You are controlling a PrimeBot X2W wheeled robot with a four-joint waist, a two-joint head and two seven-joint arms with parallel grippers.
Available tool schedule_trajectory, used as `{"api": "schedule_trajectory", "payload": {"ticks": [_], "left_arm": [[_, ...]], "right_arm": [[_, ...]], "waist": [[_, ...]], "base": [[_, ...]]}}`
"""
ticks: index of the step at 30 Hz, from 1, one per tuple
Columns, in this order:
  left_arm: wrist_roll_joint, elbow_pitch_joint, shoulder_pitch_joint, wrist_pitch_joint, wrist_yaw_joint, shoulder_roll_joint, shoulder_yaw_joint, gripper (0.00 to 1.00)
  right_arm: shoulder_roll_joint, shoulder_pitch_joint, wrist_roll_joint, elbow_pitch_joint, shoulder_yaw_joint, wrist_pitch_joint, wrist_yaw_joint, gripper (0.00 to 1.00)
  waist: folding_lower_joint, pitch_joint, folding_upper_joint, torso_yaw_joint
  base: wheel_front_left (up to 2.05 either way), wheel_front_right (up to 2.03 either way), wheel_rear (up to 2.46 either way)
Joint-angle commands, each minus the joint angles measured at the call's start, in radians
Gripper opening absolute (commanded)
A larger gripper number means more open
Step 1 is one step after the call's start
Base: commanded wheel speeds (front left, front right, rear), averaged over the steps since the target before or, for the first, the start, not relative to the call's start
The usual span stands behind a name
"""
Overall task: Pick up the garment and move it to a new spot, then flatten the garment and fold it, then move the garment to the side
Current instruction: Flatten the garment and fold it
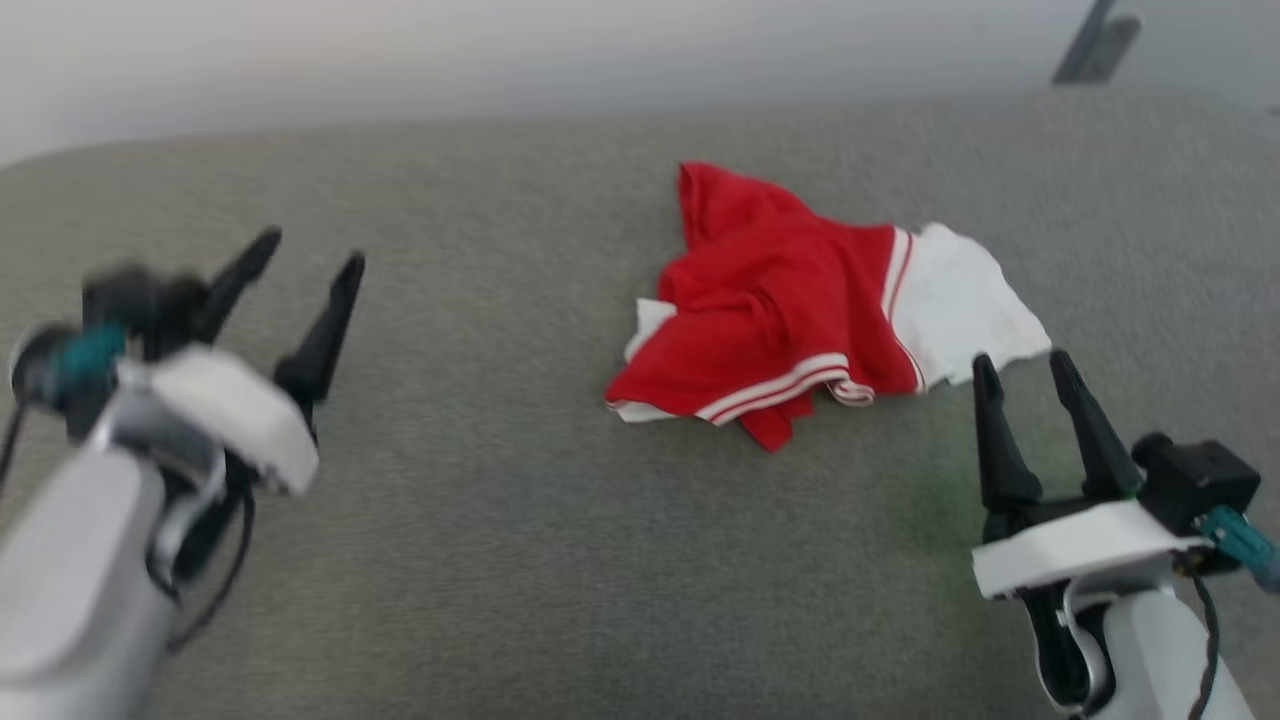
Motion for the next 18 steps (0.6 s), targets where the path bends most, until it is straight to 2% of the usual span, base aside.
{"api": "schedule_trajectory", "payload": {"ticks": [1, 7, 8, 13, 18], "left_arm": [[-0.034, 0.013, -0.068, 0.046, -0.002, 0.033, -0.052, 1.00], [-0.277, 0.104, -0.314, 0.312, 0.000, 0.103, -0.253, 1.00], [-0.277, 0.104, -0.314, 0.312, 0.000, 0.103, -0.253, 1.00], [-0.432, 0.167, -0.459, 0.596, 0.000, 0.138, -0.408, 1.00], [-0.552, 0.220, -0.545, 0.728, 0.000, 0.146, -0.470, 1.00]], "right_arm": [[0.007, -0.020, 0.003, -0.005, 0.002, -0.002, 0.000, 1.00], [0.034, -0.063, 0.015, -0.010, 0.014, -0.002, 0.000, 1.00], [0.034, -0.063, 0.015, -0.010, 0.014, -0.002, 0.000, 1.00], [0.047, -0.084, 0.023, -0.021, 0.015, -0.002, 0.000, 1.00], [0.051, -0.096, 0.033, -0.030, 0.020, -0.002, 0.000, 1.00]], "waist": [[0.0000, 0.074, 0.0000, -0.066], [0.0000, 0.142, 0.0000, -0.148], [0.0000, 0.142, 0.0000, -0.148], [0.0000, 0.191, 0.0000, -0.205], [0.0000, 0.225, 0.0000, -0.251]], "base": [[0.00, 0.00, 0.00], [0.00, 0.00, 0.00], [0.00, 0.00, 0.00], [0.00, 0.00, 0.00], [0.00, 0.00, 0.00]]}}
